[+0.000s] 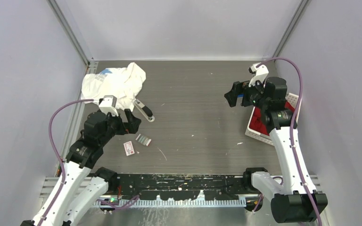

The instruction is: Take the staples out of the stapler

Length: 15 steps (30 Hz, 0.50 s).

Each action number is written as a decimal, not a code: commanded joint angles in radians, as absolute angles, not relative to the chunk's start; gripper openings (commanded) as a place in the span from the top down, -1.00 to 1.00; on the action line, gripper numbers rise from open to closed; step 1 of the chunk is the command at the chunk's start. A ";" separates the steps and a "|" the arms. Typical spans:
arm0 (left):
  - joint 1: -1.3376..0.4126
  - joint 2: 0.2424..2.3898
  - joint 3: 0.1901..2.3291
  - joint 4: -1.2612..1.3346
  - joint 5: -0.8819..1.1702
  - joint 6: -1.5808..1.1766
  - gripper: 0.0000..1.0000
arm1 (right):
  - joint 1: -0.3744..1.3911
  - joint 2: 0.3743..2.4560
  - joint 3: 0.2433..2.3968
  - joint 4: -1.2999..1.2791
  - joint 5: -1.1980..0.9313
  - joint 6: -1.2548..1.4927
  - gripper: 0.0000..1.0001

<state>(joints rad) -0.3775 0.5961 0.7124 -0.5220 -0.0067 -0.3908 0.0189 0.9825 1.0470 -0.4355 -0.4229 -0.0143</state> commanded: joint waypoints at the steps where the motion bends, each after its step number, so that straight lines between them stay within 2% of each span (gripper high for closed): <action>1: -0.303 0.624 0.774 -0.518 0.053 -0.418 -0.99 | 0.006 0.976 1.087 -0.477 -0.272 -0.060 -0.99; 8: -0.201 0.659 0.791 -0.503 0.184 -0.502 -0.98 | -0.009 0.928 1.044 -0.555 -0.245 -0.297 -0.99; 15: -0.147 0.639 0.760 -0.486 0.296 -0.614 -0.98 | -0.019 0.987 1.126 -0.788 -0.328 -0.469 -0.99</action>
<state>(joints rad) -0.1699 0.6628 0.7494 -0.5320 0.1951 -0.5358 -0.0116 0.9543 1.0527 -0.6540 -0.2775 -0.3332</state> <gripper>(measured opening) 0.991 0.998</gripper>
